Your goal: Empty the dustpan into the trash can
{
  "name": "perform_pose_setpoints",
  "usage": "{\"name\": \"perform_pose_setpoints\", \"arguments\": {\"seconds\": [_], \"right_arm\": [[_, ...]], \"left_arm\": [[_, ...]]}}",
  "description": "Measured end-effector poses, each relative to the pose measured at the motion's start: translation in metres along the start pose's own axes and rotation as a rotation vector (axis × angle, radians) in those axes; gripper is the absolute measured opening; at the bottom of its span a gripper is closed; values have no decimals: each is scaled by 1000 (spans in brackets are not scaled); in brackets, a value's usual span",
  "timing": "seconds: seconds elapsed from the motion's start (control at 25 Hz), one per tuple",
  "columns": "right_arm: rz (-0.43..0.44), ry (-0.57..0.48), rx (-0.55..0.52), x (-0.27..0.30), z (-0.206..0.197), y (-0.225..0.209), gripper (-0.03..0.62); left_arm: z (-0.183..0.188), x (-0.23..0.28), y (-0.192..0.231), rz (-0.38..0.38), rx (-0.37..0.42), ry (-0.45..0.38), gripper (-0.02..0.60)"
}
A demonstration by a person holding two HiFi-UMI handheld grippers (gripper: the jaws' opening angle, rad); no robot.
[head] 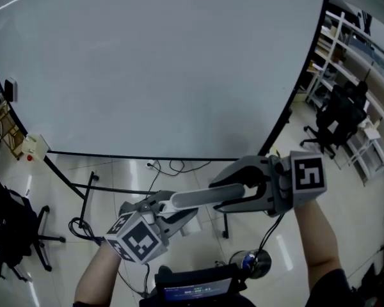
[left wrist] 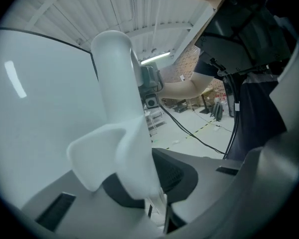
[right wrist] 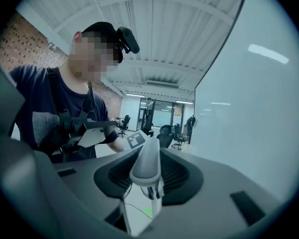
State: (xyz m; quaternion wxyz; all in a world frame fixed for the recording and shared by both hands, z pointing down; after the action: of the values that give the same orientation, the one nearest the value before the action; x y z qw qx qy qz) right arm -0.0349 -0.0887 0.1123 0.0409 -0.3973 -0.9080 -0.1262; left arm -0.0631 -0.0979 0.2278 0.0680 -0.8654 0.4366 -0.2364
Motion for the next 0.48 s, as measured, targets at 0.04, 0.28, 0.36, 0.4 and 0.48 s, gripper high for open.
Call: {"name": "perform_pose_setpoints", "arguments": {"seconds": [0.04,0.28,0.36,0.4,0.48], "right_arm": [[-13,17,10,12,-4,-4,149],[-101,72,40,53,-21,-23,147],[-132,94,64,72,-34,-36,147],[-150,111,75,84,-43,-43,147],[-181,140,91,103,-60,-56,147]], "left_arm": [[-10,-7,4,-12,1,-2,34],[-47,-29,21,-34,-19,-17,34],[-70,-37,31,-37,-42,-20,34],[-84,-42,36,-39,-57,-22,34],[-108,-47,46,-35,-88,-25,34]]}}
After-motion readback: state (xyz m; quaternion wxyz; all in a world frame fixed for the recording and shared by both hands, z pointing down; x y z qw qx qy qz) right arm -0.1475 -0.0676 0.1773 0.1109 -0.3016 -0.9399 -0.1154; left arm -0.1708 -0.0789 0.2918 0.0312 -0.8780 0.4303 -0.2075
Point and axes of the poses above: the fingertips, and each gripper's own axes: x forward along the fingers, y to its left, z out of its top, the point moved 1 cm from there along -x, backward along the fingers, and after that the axes turned 4 degrees about -x, right-handed, at the moved point
